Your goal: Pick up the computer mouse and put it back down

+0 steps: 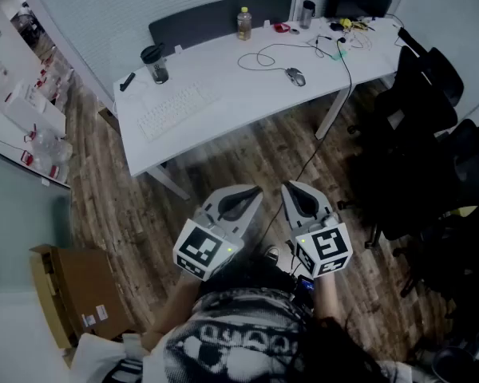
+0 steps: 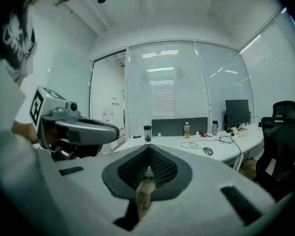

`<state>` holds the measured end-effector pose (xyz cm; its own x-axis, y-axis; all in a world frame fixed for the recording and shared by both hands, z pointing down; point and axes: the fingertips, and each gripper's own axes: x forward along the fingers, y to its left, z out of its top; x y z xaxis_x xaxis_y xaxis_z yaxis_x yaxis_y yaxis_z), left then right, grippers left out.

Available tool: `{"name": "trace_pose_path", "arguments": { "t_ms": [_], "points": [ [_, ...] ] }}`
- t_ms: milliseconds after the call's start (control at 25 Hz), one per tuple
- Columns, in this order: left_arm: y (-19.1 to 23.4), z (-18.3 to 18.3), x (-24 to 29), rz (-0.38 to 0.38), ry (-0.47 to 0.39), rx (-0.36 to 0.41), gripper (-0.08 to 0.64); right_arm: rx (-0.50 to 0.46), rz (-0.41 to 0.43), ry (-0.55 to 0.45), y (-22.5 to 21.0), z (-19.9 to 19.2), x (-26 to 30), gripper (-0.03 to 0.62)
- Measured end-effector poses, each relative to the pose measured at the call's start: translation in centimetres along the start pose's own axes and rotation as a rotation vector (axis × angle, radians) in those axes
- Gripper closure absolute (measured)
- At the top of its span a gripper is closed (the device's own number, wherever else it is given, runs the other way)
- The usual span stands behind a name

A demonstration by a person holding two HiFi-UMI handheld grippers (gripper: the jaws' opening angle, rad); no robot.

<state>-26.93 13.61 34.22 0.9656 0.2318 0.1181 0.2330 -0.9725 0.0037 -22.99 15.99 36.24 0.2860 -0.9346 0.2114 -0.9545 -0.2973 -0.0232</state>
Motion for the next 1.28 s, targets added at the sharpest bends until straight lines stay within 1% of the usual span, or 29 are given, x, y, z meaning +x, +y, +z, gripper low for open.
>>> {"name": "trace_pose_path", "arguments": {
  "t_ms": [160, 400, 560, 760, 1000, 1280],
  "points": [
    [-0.7, -0.4, 1.6, 0.0, 0.004, -0.02, 0.554, -0.018, 0.018, 0.0, -1.2, -1.0, -0.3, 0.598],
    [-1.5, -0.9, 3.7, 0.014, 0.026, -0.011, 0.554, -0.005, 0.028, 0.02, -3.5, -2.3, -0.9, 0.598],
    [-1.9, -0.9, 4.8, 0.036, 0.031, -0.003, 0.554, -0.006, 0.038, 0.013, -5.3, -2.6, -1.1, 0.598],
    [-2.2, -0.8, 6.0, 0.081, 0.025, 0.01, 0.554, -0.014, 0.064, -0.002, -7.1, -2.7, -1.2, 0.598],
    [-2.9, -1.0, 6.3, 0.13, 0.028, 0.013, 0.554, -0.018, 0.103, -0.008, -7.7, -3.0, -1.6, 0.598],
    [-4.1, -1.8, 6.9, 0.117, 0.062, 0.027, 0.554, 0.003, 0.113, -0.012, -8.1, -3.6, -2.1, 0.598]
  ]
}}
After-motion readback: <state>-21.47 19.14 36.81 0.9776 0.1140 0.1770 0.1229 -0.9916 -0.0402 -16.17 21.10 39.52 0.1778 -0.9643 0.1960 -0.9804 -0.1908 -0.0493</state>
